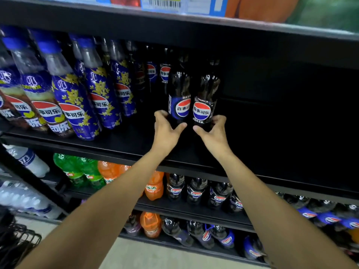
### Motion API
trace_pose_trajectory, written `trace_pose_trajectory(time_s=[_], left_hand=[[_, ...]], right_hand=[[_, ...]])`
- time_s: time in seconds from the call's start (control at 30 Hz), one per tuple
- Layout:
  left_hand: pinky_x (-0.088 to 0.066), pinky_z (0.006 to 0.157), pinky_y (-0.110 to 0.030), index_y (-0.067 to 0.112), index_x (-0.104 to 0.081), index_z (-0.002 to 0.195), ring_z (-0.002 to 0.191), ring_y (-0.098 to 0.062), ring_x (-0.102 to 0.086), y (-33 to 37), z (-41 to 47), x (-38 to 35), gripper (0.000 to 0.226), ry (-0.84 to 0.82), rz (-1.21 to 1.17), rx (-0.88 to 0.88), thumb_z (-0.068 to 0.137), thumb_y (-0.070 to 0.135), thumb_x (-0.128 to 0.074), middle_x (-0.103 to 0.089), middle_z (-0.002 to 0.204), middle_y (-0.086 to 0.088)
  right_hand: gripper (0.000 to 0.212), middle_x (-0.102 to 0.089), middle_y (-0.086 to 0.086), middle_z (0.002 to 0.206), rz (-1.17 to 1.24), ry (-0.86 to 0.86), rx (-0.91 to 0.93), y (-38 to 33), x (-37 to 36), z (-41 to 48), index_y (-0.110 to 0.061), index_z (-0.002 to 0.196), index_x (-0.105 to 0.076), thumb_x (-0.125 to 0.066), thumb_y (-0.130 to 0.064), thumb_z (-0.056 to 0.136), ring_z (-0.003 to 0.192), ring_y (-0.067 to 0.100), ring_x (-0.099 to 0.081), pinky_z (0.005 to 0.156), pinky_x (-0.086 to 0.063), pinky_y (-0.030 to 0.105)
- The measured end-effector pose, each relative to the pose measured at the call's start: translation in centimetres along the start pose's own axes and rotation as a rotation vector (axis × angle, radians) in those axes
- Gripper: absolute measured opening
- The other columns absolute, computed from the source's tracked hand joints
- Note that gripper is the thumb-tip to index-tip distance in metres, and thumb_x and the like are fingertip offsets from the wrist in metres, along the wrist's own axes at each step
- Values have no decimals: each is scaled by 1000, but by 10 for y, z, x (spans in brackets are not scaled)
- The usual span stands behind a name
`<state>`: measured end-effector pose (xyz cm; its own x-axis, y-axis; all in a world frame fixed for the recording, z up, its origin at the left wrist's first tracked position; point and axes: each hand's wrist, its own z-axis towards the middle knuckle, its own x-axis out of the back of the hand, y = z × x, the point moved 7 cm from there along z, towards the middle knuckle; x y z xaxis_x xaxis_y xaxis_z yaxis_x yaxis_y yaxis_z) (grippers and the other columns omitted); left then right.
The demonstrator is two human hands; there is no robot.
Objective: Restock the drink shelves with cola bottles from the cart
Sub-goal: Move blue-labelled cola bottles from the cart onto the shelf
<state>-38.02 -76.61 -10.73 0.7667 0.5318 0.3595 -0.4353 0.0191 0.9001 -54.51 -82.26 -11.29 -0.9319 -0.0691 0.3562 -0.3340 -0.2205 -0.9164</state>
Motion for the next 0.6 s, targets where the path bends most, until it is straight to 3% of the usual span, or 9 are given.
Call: trace_pose_trajectory(time_s=[0.07,0.13,0.27,0.43,0.6], left_hand=[[-34,66,2,8,-32,119,89,-6,-45,-2,21,-3,51,-6,-3,-5,87,18,-70,-42,112,0],[-32,66,3,3,-30,127,97,-7,-44,-4,41,-9,52,-31,2,2,91,17,-65,-42,113,2],[-31,85,-11,2,-24,136,113,-12,-44,-12,77,-21,56,-80,26,15,96,19,-58,-46,126,-3],[-36,102,-33,6,-24,142,129,-25,-45,-21,105,-32,57,-35,29,45,97,23,-56,-44,142,-12],[-26,112,-36,11,-33,145,136,-30,-29,-29,131,-34,56,69,80,59,96,23,-58,-26,146,-14]], right_hand=[[52,-39,-5,118,16,-22,5,0,-6,20,-20,115,-29,-72,-20,85,102,4,-41,67,-35,-1],[52,-41,-6,118,29,-25,15,0,-13,39,-15,122,-33,-70,-18,87,105,5,-43,71,-34,5],[56,-43,-9,115,40,-12,22,3,-24,73,-9,135,-33,-66,-13,90,104,3,-43,71,-34,1],[57,-41,-14,110,27,0,-7,10,-33,106,-14,140,-33,-63,-17,92,104,1,-39,86,-32,18],[60,-48,0,137,11,34,-6,11,-42,129,-13,144,-33,-63,-17,92,122,12,-45,91,-32,20]])
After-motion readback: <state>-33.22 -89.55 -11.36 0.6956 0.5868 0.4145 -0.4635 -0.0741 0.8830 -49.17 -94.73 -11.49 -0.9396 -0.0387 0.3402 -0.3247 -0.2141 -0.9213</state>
